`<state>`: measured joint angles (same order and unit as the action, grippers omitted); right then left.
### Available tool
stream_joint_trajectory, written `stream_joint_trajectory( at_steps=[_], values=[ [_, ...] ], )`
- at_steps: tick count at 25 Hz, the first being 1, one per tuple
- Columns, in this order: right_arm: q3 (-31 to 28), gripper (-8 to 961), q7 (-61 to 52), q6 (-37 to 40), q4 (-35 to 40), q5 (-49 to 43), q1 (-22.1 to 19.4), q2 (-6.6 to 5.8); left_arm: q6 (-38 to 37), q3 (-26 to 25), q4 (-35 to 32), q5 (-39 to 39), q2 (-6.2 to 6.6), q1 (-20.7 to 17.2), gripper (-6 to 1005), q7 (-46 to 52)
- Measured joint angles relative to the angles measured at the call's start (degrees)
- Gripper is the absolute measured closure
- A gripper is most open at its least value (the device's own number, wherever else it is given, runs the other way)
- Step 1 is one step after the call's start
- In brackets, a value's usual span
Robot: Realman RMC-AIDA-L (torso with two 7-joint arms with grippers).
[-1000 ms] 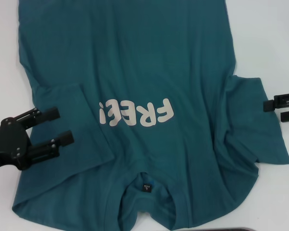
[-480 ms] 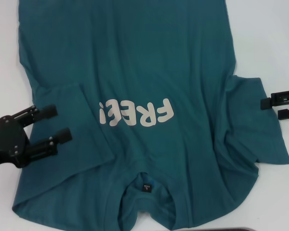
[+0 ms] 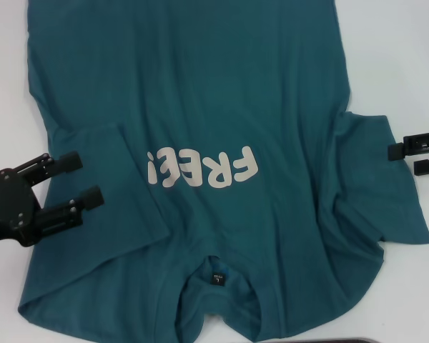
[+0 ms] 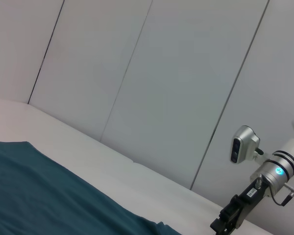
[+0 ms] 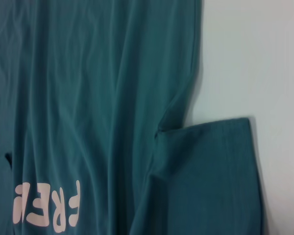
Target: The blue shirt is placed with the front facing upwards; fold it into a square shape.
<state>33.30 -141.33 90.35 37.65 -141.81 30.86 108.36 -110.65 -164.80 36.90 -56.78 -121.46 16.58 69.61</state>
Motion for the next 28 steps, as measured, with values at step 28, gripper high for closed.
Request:
stream_joint_trajectory(
  at_steps=[28],
  values=[
    [0.97,58,0.0,-1.49,-1.28,-0.31,0.82,0.71,0.82,0.0,-0.08,0.0,-0.09,-0.15,186,0.0]
  ],
)
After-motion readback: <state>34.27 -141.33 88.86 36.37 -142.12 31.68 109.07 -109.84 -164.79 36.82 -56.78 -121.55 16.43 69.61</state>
